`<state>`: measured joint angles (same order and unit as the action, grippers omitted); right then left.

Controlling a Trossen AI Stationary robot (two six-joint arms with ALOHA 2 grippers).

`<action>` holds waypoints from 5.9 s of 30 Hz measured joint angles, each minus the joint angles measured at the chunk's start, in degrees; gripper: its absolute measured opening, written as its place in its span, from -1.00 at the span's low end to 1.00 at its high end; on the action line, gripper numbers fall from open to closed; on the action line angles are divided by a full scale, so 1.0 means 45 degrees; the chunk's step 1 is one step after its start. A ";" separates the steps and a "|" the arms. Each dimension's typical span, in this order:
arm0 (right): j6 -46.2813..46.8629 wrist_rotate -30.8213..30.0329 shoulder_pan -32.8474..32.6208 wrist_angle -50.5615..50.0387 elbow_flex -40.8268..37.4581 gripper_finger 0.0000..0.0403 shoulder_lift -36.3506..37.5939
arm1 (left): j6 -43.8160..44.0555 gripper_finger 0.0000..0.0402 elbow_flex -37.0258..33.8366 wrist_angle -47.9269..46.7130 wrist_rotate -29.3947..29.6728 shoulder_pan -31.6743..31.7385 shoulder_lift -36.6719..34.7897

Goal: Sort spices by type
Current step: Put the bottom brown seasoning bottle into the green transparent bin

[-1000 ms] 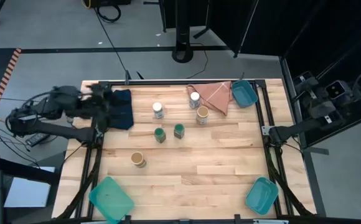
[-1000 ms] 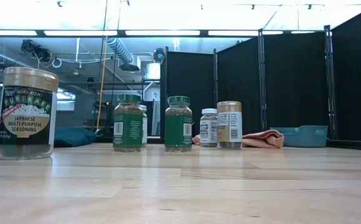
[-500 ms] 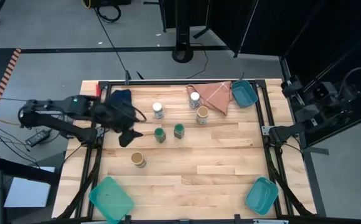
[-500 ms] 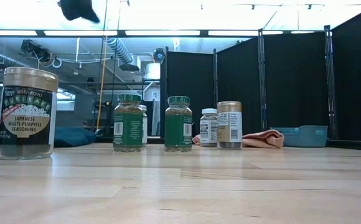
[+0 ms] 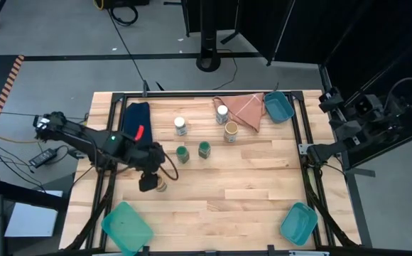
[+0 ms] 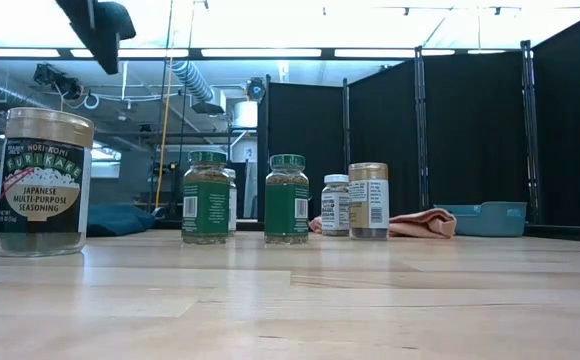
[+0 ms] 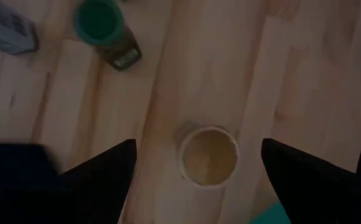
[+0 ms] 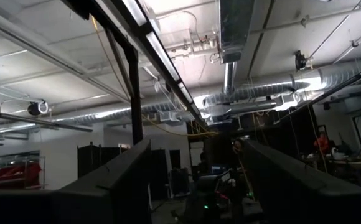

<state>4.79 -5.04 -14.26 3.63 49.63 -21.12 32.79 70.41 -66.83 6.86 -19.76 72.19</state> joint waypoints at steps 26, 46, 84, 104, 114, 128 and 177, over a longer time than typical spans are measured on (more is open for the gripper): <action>0.0041 0.0007 0.0000 -0.0565 0.0000 0.31 0.0005 | 0.1543 0.75 -0.2251 0.1642 0.1286 -0.2367 0.0255; 0.0041 0.0007 -0.0003 -0.0876 0.0000 0.31 0.0005 | 0.1795 0.75 -0.3626 0.3098 0.1466 -0.2362 0.0308; 0.0036 0.0010 0.0000 -0.0954 0.0000 0.31 0.0005 | 0.1736 0.75 -0.3628 0.3245 0.1927 -0.2357 0.0299; 0.0036 0.0010 0.0000 -0.0954 0.0001 0.31 0.0010 | 0.1392 0.75 -0.3628 0.3892 0.1524 -0.2357 0.1722; 0.0036 0.0009 0.0000 -0.0998 0.0005 0.31 0.0010 | 0.1423 0.63 -0.3628 0.4478 0.1298 -0.2357 0.1717; 0.0036 0.0010 0.0000 -0.1046 0.0005 0.31 0.0010 | 0.1814 0.31 -0.3384 0.4381 0.1016 -0.2357 0.1720; -0.0184 0.0005 0.0000 -0.1134 0.0005 0.31 0.0010 | 1.6807 0.34 0.3913 -0.4216 0.2690 -0.9315 0.1736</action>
<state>3.96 -5.02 -14.26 -1.48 49.65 -21.08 108.42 88.02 -85.80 18.96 -61.68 80.01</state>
